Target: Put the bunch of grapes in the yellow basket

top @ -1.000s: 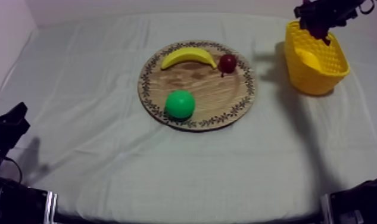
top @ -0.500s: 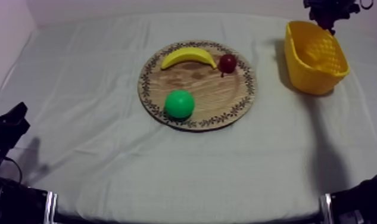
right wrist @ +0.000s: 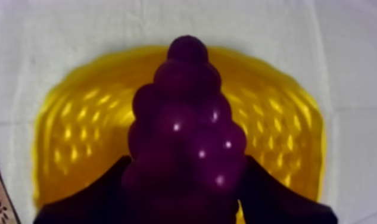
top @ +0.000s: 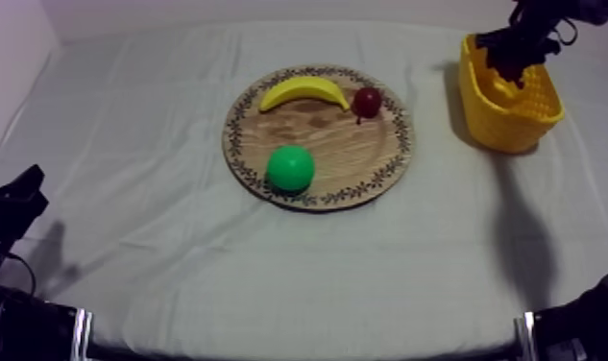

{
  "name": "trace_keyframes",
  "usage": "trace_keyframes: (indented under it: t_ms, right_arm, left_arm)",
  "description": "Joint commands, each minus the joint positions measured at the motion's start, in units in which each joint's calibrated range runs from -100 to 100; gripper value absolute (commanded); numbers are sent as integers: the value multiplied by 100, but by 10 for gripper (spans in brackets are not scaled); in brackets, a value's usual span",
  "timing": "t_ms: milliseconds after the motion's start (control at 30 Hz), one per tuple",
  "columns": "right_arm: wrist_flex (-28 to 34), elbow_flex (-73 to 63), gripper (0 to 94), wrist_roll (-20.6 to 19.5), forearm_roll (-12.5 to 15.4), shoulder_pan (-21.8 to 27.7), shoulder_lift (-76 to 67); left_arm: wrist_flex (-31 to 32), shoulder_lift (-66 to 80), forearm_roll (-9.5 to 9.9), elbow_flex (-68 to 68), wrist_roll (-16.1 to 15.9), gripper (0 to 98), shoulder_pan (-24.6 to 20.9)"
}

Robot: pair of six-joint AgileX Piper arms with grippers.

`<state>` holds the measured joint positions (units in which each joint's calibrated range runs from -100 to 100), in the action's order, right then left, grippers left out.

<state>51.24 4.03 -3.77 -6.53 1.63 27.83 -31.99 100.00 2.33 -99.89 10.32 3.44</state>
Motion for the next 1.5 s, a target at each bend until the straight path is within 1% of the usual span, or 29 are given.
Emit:
trace_keyframes:
  t_ms: [0, 333, 433, 467, 600, 667, 733, 833, 967, 1100, 1200, 1333, 1467]
  right_arm:
    - [-47, 27, 260, -2, -17, 19, 23]
    - [-147, 170, 259, -10, -29, 109, -19]
    - [-210, 311, 287, -43, -47, 116, -81]
    - [-237, 369, 326, -67, -56, 120, -107]
    - [-380, 635, 560, -167, -84, 138, -242]
    - [-457, 775, 659, -181, -82, 150, -328]
    - [-518, 899, 726, -204, -90, 161, -417]
    - [-576, 1051, 775, -223, -108, 169, -575]
    - [-600, 1216, 792, -193, -86, 176, -811]
    - [-585, 1457, 779, -140, -50, 183, -1117]
    - [-608, 1769, 765, -129, -76, 168, -1448]
    - [-645, 2277, 729, -147, -145, 113, -1980]
    - [-662, 2787, 652, -231, -237, 32, -2525]
  left_arm:
    - [-3, 0, -1, 0, 1, 1, -1]
    - [-3, 0, -1, 0, 1, 1, -1]
    - [-3, 0, -1, 0, 1, 1, -1]
    - [-3, 0, -1, 0, 1, 1, -1]
    - [-3, 0, -1, 0, 1, 1, -1]
    - [-3, 0, -1, 0, 1, 1, -1]
    - [-3, 0, -1, 0, 1, 1, -1]
    - [-3, 0, -1, 0, 1, 1, -1]
    - [-3, 0, -1, 0, 1, 1, -1]
    - [-3, 0, -1, 0, 1, 1, -1]
    - [-3, 0, -1, 0, 1, 1, -1]
    - [-3, 0, -1, 0, 1, 1, -1]
    - [-3, 0, -1, 0, 1, 1, -1]
